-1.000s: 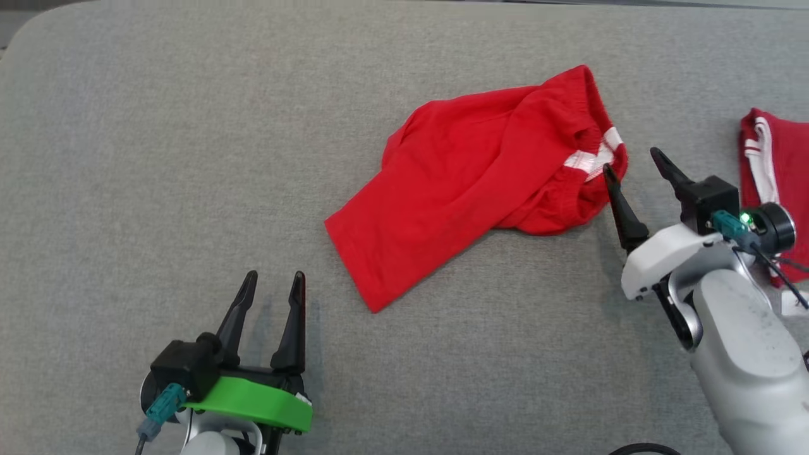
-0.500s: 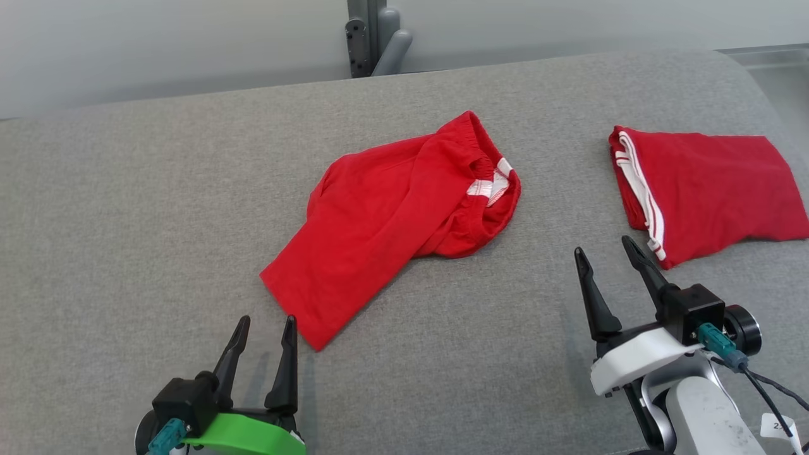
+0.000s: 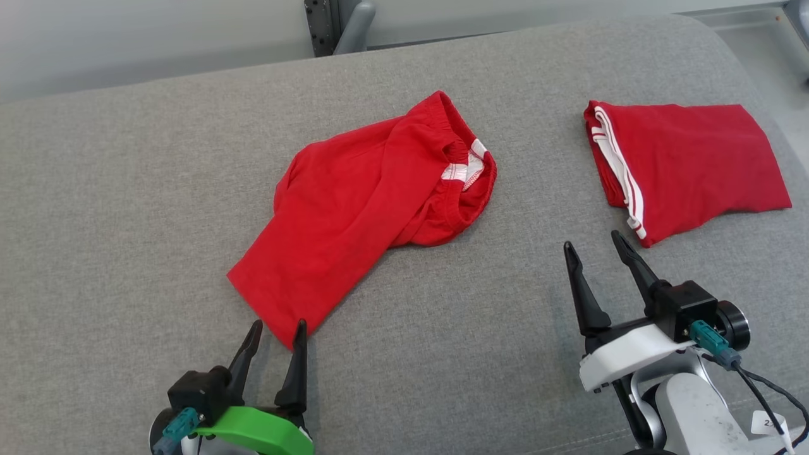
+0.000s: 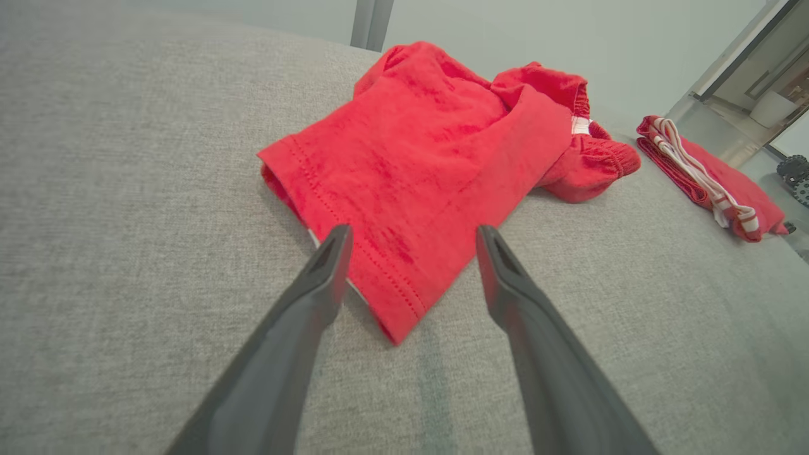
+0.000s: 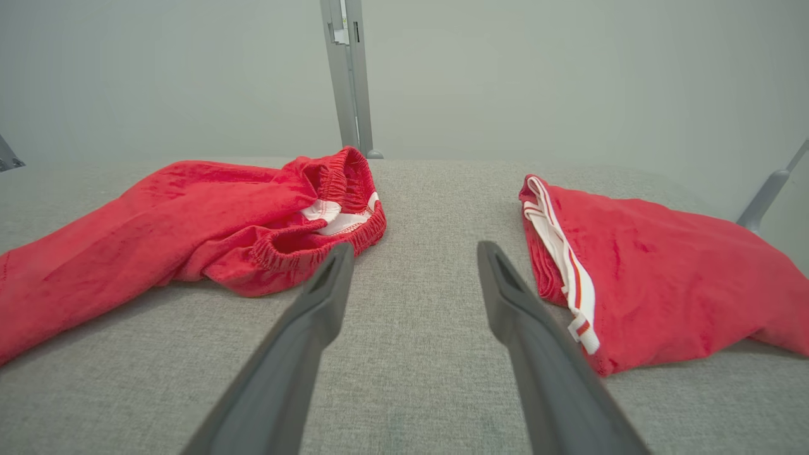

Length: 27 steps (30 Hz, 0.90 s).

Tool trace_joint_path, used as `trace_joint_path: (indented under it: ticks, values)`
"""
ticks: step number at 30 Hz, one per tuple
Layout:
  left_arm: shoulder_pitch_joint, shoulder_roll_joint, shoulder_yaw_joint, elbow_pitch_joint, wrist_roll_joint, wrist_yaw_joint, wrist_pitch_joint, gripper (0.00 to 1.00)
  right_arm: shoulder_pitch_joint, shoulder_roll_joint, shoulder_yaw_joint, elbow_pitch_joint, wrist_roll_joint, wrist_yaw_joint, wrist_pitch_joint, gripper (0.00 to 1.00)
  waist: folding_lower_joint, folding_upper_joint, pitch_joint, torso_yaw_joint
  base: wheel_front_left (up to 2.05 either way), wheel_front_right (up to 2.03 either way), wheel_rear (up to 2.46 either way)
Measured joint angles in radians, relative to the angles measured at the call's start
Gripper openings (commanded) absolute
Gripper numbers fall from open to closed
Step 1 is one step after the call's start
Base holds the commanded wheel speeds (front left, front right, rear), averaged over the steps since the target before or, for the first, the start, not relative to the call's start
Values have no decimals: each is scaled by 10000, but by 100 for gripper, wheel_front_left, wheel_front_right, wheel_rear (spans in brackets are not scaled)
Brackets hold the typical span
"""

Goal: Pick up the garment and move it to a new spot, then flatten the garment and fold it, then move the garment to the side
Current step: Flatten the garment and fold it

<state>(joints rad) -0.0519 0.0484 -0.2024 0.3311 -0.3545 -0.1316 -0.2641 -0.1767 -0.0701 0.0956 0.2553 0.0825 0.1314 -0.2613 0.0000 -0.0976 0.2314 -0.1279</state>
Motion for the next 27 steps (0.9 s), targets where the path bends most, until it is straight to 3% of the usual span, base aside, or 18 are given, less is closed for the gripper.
trace_joint_path:
  ticks: [8,15,17,18,23,25,27]
  values:
    - [-99,4,6,986,-349,0,0,100,-111,17,-71,-15,0,0,-2,100,0,1,367,-231,0,0,0]
    - [-226,4,-50,905,-658,0,0,98,-113,54,-33,4,0,0,-2,100,0,2,443,-268,0,0,0]
    - [-266,4,-111,815,-658,0,0,49,-125,81,15,23,4,0,0,100,0,2,471,-273,0,0,0]
    - [-266,4,-153,817,-665,0,0,42,-129,81,42,59,23,0,0,100,0,2,484,-274,0,0,0]
    - [-337,2,-230,669,-775,0,0,31,-211,98,111,113,102,0,0,100,0,2,561,-293,0,0,0]
    - [-432,2,-215,464,-740,0,0,2,-245,107,117,117,127,0,0,100,0,2,590,-298,0,0,0]
    - [-441,0,-150,138,-652,0,0,0,-248,113,123,142,148,0,-2,100,0,2,601,-289,0,0,0]
